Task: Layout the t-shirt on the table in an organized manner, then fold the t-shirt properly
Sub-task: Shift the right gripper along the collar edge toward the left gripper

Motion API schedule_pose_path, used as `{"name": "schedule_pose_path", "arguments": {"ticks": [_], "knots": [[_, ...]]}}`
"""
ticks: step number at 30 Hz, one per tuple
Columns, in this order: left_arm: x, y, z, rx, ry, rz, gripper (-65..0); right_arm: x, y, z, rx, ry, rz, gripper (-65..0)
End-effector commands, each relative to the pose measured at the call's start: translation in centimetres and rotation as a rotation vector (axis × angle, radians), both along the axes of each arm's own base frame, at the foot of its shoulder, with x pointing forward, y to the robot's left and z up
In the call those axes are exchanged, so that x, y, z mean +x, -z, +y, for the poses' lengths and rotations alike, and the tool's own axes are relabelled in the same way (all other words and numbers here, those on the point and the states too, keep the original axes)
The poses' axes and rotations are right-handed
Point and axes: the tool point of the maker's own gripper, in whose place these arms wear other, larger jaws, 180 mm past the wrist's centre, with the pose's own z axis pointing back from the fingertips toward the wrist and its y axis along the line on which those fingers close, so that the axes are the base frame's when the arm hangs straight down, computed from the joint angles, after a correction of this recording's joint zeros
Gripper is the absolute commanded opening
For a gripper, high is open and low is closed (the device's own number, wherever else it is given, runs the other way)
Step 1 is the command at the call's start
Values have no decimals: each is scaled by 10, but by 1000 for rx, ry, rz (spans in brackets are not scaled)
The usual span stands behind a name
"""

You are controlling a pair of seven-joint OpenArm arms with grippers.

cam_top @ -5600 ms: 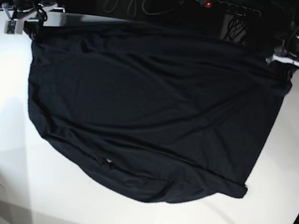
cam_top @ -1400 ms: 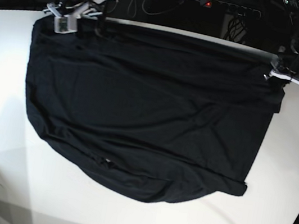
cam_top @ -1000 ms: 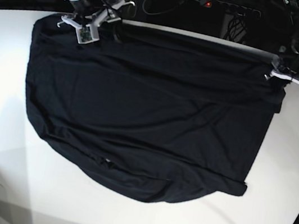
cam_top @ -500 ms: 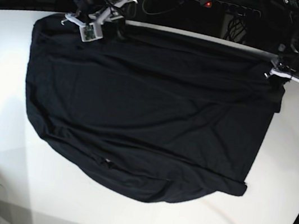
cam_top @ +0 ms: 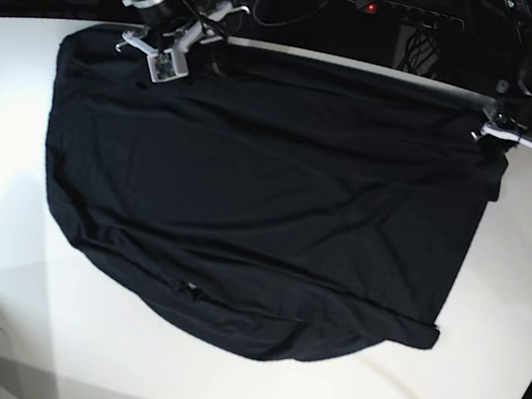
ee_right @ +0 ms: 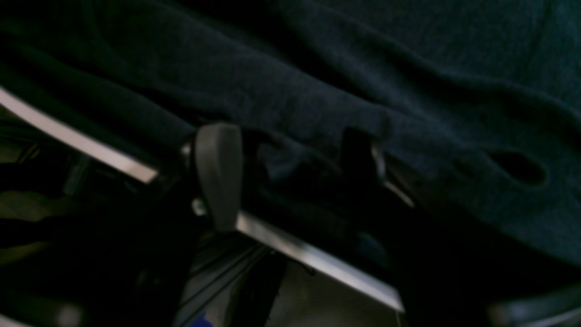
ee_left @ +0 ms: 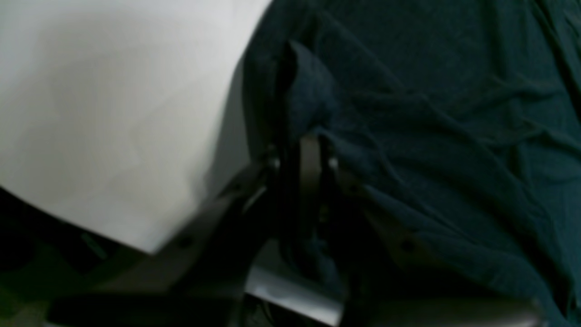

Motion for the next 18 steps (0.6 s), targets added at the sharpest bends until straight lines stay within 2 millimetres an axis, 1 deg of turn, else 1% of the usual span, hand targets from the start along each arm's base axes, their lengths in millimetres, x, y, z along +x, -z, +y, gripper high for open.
{"name": "schedule_pose_path", "arguments": {"ticks": [1, 5, 6, 9, 11, 13, 18], "knots": [[6, -10, 5, 16, -2, -38, -650, 6, -9, 2, 21, 3, -39, -424], [6, -10, 6, 18, -2, -38, -650, 4, -9, 2, 21, 3, -36, -638], [6, -10, 6, 18, -2, -38, -650, 4, -9, 1, 19, 5, -36, -650], [7, -11, 5, 18, -1, -41, -650, 2, -10, 0, 15, 8, -35, -650], [8, -12, 5, 20, 0, -45, -650, -5, -7, 0, 15, 8, -19, -650], [8, -14, 6, 23, 2, -47, -650, -5, -15, -2, 7, 7, -37, -650], [9, -14, 6, 24, 2, -49, -650, -4, -48, -4, -23, -2, -111, -650]]}}
